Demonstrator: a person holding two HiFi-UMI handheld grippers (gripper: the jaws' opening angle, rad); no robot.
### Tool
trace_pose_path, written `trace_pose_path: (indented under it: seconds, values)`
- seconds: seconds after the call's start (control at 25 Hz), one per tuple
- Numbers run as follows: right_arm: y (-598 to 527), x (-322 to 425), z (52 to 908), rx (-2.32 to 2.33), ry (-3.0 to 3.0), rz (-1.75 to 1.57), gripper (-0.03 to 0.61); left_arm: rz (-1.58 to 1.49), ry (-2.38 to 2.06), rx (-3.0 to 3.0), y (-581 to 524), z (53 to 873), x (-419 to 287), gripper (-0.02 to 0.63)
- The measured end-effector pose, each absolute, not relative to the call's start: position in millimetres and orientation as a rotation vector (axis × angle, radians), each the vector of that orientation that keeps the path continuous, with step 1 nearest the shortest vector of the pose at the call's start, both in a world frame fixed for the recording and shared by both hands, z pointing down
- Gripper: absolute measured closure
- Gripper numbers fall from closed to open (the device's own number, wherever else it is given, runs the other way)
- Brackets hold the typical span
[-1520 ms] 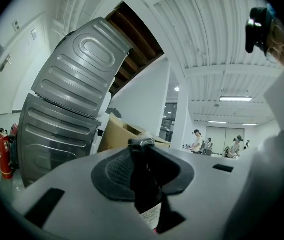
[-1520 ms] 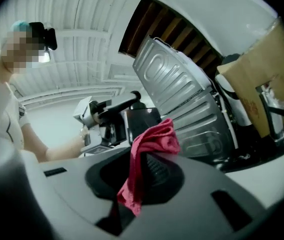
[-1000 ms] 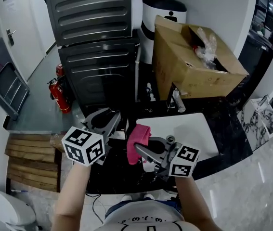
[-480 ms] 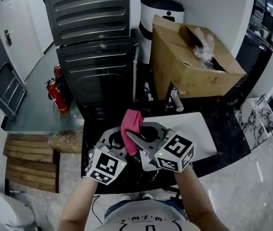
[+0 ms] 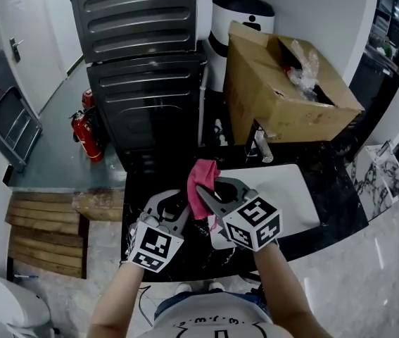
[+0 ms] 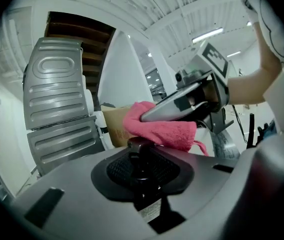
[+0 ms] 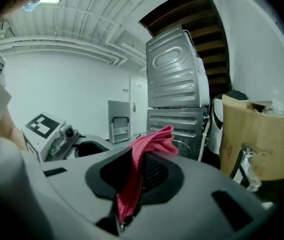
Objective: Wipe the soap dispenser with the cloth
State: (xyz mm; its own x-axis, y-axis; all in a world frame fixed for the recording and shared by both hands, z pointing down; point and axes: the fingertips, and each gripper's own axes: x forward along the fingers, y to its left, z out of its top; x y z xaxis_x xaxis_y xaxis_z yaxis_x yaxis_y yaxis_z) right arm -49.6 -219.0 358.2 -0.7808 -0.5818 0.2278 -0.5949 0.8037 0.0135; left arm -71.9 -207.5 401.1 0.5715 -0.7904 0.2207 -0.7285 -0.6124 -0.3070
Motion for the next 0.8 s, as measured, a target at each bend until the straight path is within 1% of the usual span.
trace_pose_path:
  seconds: [0.36,0.56,0.8]
  values:
    - [-229.8,-20.6,363.7,1.122,-2.792,0.239,0.523,-0.383,1.445,-2.649,-220.4,410.1,-103.5,0.518]
    - [-230.8,-19.0,378.2,1.162,-2.770,0.299,0.523,-0.287,1.623,-2.656,-248.2,414.6,-133.9,0.518]
    - [-237.1,-32.5,394.8,1.148,-2.758,0.359,0.523,-0.256,1.765,-2.620,-297.0,423.2,-169.0,0.518]
